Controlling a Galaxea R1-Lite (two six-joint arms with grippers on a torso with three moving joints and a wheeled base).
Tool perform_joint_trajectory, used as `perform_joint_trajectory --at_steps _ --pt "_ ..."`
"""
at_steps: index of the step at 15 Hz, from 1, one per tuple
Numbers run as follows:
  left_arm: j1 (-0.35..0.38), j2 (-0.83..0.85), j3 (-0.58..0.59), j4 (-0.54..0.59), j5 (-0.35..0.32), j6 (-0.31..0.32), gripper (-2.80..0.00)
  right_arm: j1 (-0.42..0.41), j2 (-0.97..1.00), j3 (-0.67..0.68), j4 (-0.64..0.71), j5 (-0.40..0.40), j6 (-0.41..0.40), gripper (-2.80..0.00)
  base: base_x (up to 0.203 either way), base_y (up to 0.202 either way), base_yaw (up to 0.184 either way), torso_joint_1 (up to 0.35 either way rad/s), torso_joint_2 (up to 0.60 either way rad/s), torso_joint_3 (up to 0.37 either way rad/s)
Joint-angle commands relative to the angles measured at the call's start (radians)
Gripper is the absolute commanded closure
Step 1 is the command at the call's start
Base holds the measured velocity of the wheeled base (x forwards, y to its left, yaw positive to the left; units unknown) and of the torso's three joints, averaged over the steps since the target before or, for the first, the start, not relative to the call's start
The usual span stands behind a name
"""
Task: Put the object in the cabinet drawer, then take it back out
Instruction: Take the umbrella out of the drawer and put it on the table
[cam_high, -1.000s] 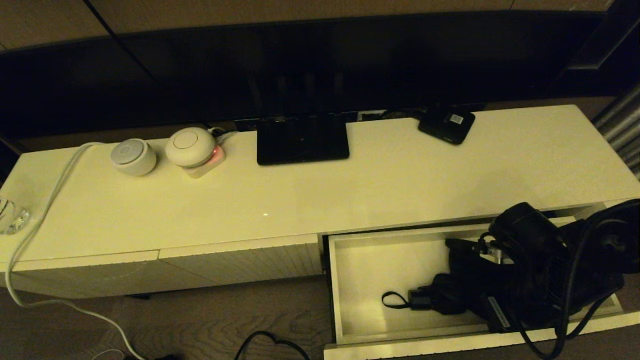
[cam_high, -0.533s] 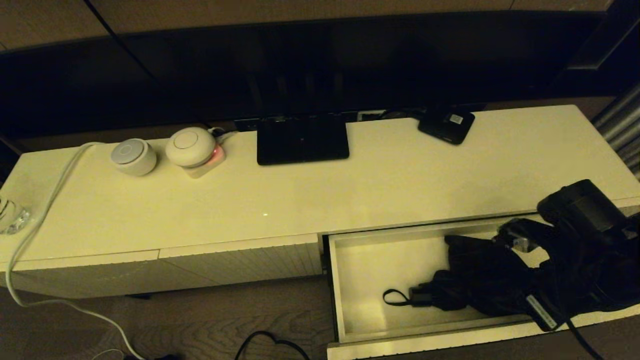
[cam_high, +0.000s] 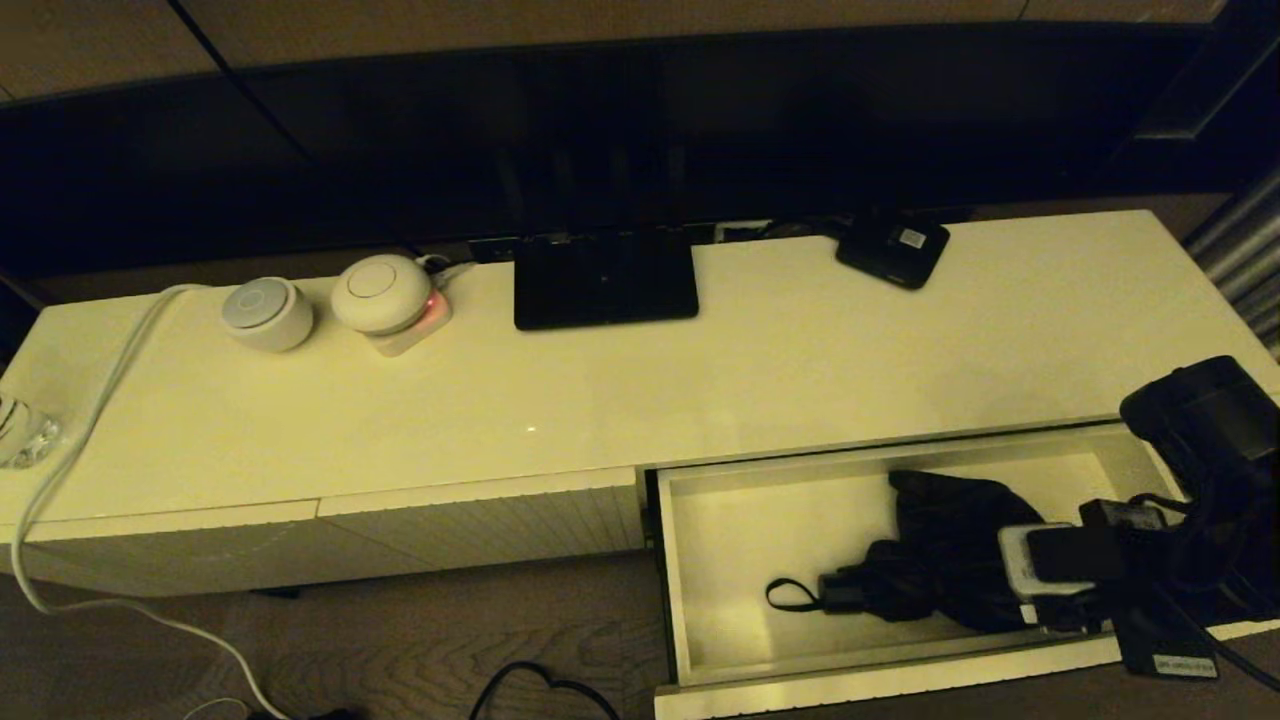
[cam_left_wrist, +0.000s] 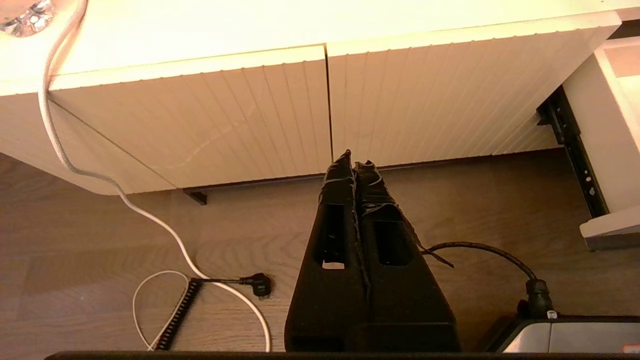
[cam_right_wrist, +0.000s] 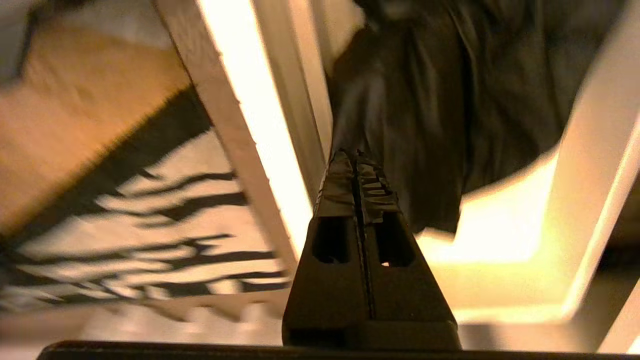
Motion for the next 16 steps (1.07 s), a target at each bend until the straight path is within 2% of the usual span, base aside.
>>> perform_joint_trajectory --at_steps 1,4,5,6,16 --pt "0.000 0.000 0.003 0.000 0.001 0.000 0.00 -0.005 0.059 -0.017 0.002 0.014 -0.098 0.00 0.000 0.000 0.000 0.000 0.00 0.000" --pt "0.000 0.000 0.003 0.000 0.001 0.000 0.00 -0.022 0.094 -0.030 0.001 0.015 -0.165 0.00 0.000 0.000 0.000 0.000 0.00 0.000" --pt "0.000 0.000 0.003 0.000 0.001 0.000 0.00 -0.025 0.096 -0.029 0.002 0.018 -0.173 -1.29 0.000 0.000 0.000 0.000 0.00 0.000" --pt "0.000 0.000 0.003 0.000 0.001 0.000 0.00 -0.026 0.099 -0.030 0.001 0.020 -0.182 -2.80 0.000 0.000 0.000 0.000 0.00 0.000" --pt "0.000 0.000 0.003 0.000 0.001 0.000 0.00 -0.094 0.166 -0.042 -0.042 0.021 -0.246 -2.80 0.000 0.000 0.000 0.000 0.00 0.000"
